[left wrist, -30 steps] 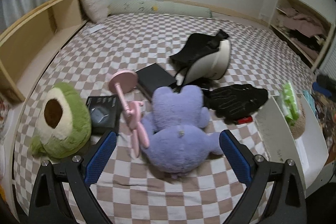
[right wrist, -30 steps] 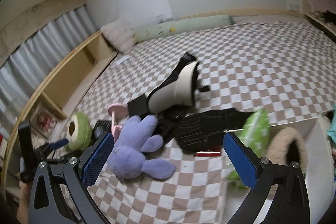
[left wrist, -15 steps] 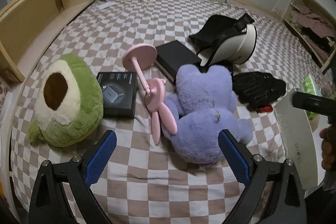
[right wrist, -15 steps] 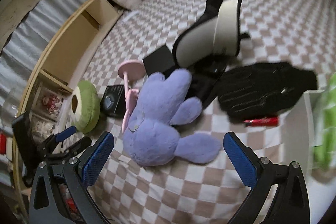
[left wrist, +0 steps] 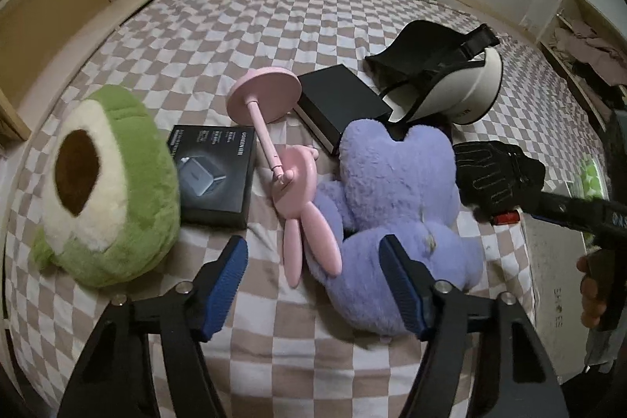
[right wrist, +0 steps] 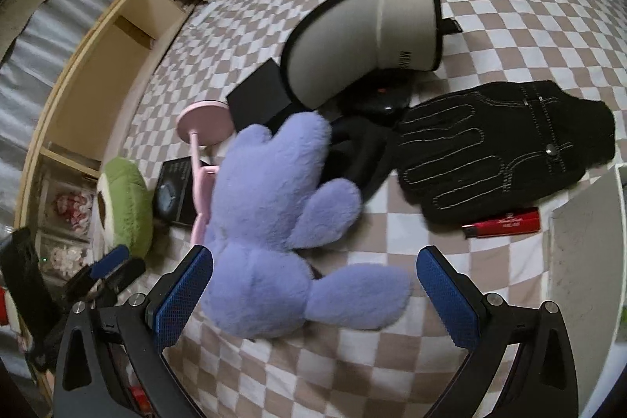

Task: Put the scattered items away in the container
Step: 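Grasp the pink fan handle with the left tool while the right moves to the red stick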

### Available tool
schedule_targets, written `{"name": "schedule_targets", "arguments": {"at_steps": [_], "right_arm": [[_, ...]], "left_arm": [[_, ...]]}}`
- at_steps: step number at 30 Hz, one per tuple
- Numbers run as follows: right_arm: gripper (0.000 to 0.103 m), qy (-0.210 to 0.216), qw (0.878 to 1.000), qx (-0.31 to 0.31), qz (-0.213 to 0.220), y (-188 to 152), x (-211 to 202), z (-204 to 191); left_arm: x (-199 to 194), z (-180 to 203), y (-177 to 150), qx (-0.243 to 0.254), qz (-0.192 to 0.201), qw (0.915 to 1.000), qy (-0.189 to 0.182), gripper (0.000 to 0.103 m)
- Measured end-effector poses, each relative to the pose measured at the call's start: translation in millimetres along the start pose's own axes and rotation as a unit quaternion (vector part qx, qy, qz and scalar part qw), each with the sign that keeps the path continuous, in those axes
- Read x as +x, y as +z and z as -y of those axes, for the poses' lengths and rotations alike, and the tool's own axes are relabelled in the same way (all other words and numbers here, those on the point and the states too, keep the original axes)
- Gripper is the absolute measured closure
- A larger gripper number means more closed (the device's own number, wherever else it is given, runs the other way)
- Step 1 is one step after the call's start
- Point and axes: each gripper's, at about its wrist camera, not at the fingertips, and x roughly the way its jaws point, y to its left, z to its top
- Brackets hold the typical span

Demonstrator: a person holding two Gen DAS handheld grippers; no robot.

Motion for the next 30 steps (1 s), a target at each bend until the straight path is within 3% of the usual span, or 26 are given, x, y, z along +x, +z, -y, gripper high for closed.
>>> {"name": "schedule_targets", "arguments": {"at_steps": [5,10,16,24,30], "right_arm": [[0.0,-0.011,0.999,-0.034,-0.013,3,-1,0],[0.0,-0.007,0.998,-0.066,-0.009,5,-8,-5],[0.0,0.003,0.998,-0.059,0.0,13,-15,6],[0.0,0.017,1.0,-0.02,-0.011,23,-13,36],[0.0,-0.015,0.999,-0.019,-0.031,23,3,44]], "left_arm": [[28,4,13,0.005,-0.019,0.9997,0.017,0.056],[53,0,29,-0.01,-0.031,0.999,0.031,0.057],[77,-1,43,-0.037,-0.044,0.9981,0.025,0.057],[104,0,48,-0.026,-0.064,0.9948,0.075,0.056],[118,2,49,-0.013,-0.072,0.9926,0.097,0.056]]}}
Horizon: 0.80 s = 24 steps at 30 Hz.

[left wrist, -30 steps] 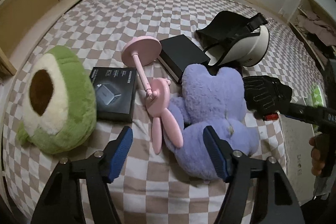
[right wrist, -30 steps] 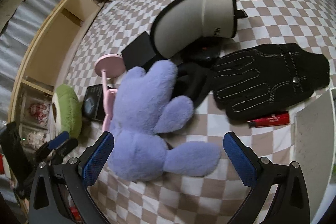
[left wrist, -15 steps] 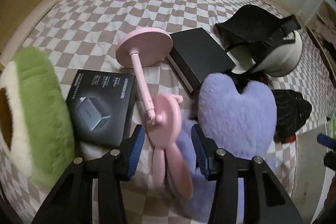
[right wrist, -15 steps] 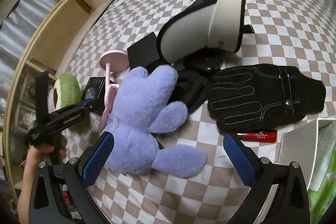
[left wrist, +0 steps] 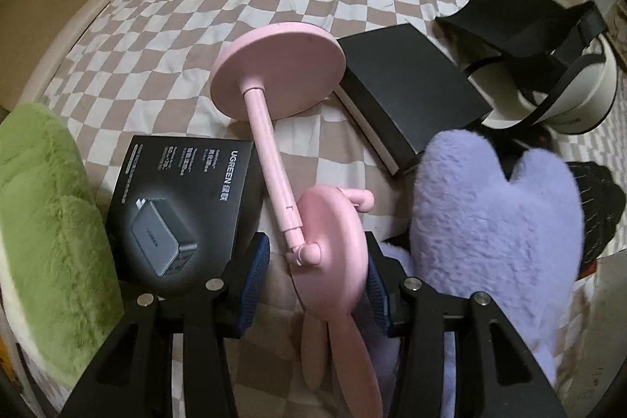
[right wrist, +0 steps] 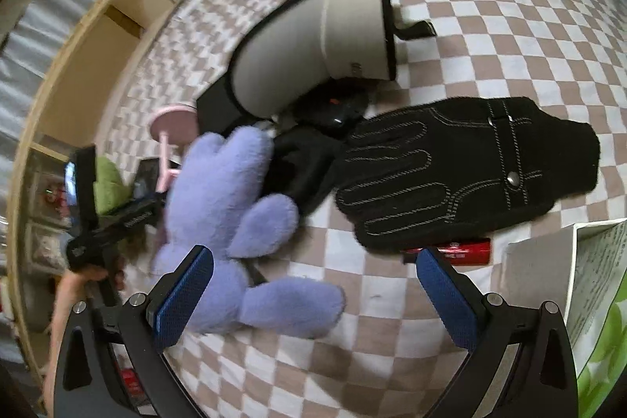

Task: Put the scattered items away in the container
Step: 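Grasp the pink fan handle with the left tool while the right moves to the red stick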

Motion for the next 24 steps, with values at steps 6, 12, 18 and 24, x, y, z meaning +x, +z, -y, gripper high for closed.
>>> {"name": "schedule_targets", "arguments": {"at_steps": [6,12,18,24], "right_arm": [[0.0,-0.016,1.0,0.0,-0.015,0,12,2],[0.0,-0.025,1.0,-0.002,-0.01,4,9,8],[0.005,-0.054,0.998,-0.022,-0.029,2,22,10],[0.018,-0.108,0.99,-0.071,-0.05,-5,38,5]], "left_arm": [[15,-2,1,0.007,-0.003,1.0,0.004,0.069],[13,-24,-4,-0.012,0.006,0.9998,-0.013,0.079],[7,-31,-20,0.007,0.008,0.9998,-0.019,0.079],[4,-35,-32,0.021,0.009,0.9995,-0.019,0.08]]}}
